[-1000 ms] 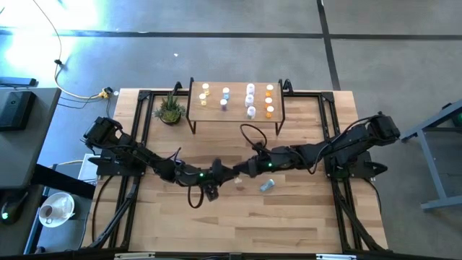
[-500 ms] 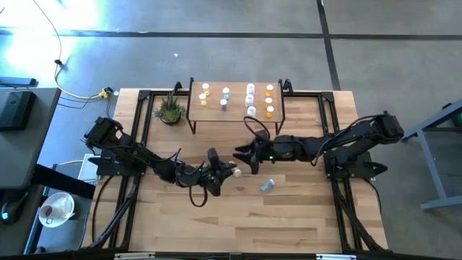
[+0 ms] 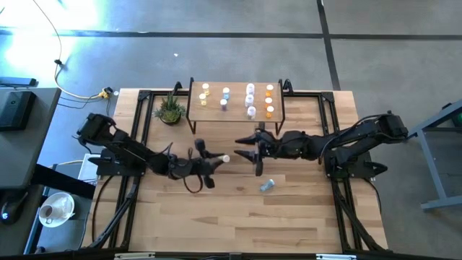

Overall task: Pick and place medicine bottles onto shelf by color
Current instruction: Put the yellow pill bottle on the shelf

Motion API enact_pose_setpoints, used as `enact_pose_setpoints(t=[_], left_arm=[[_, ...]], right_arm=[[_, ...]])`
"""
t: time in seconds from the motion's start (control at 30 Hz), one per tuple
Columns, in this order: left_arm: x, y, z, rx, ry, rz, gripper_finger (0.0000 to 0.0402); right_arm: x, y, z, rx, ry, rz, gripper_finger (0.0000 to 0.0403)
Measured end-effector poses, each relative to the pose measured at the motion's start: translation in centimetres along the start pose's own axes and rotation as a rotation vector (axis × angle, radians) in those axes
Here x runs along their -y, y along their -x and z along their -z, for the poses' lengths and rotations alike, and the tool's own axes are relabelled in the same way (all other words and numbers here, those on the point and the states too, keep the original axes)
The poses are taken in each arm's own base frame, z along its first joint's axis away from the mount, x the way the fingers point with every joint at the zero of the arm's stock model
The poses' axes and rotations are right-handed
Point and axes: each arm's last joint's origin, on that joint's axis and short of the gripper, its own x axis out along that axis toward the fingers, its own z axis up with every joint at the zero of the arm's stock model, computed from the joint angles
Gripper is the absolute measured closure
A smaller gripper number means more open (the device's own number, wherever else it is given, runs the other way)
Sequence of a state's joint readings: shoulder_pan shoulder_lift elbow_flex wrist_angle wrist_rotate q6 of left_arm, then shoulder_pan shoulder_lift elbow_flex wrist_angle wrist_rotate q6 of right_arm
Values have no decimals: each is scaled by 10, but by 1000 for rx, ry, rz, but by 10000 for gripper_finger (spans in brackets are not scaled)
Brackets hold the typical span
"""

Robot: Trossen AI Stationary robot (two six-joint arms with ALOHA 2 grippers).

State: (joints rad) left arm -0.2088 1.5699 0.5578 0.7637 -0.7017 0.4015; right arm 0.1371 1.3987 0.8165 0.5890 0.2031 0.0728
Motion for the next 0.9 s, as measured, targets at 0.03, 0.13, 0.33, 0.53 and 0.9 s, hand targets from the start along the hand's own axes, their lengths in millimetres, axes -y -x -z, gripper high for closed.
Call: enact_pose_setpoints(t=[0.03,0.13,0.33,0.53,0.9], left_arm=[[-3,3,3,-1,31,-3,316],[-11,13,12,-9,110,-11,316],[-26,36,30,-5,237,-24,316],[-42,53,45,24,306,-57,316],[-71,58,64,76,390,-118,316]], right_arm=[[0,0,-1,15,15,-2,242],[-1,-1,-4,57,52,-14,242],[7,-7,-14,92,76,16,242],[16,-18,-25,95,84,34,242],[31,-59,-13,29,97,65,242]])
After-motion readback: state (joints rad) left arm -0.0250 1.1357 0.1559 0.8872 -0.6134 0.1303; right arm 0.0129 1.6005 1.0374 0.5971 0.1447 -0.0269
